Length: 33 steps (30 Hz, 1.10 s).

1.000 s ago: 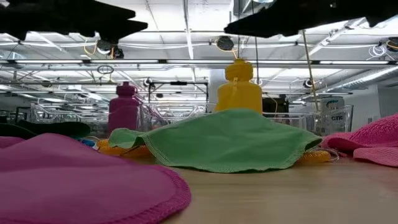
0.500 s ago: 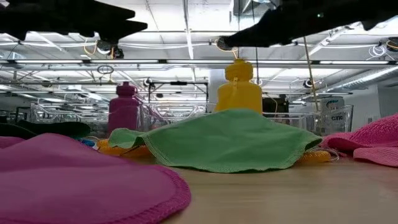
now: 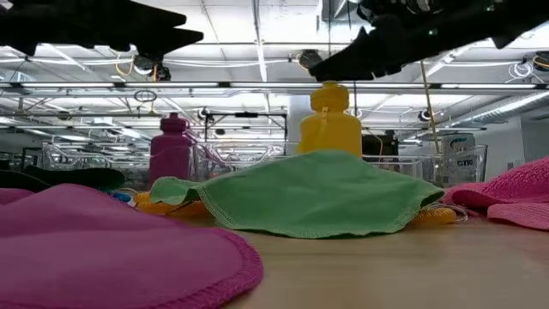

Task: Pick & Place Sports Items
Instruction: Put the yellow water bottle into the left transparent bin

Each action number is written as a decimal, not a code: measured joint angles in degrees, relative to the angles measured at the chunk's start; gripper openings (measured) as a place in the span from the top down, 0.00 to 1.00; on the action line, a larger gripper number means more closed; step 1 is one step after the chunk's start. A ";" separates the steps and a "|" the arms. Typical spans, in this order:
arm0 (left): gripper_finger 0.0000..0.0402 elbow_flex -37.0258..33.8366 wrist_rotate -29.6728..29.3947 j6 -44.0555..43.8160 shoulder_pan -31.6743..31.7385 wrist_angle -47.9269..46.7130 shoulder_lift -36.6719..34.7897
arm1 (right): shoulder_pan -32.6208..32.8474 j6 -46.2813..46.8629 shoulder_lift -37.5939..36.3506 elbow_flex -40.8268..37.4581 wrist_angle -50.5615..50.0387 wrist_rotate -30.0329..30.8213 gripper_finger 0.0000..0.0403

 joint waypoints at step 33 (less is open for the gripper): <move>0.33 0.00 0.00 0.19 0.00 0.09 0.00 | -4.81 11.19 6.29 -19.32 38.81 -9.49 0.14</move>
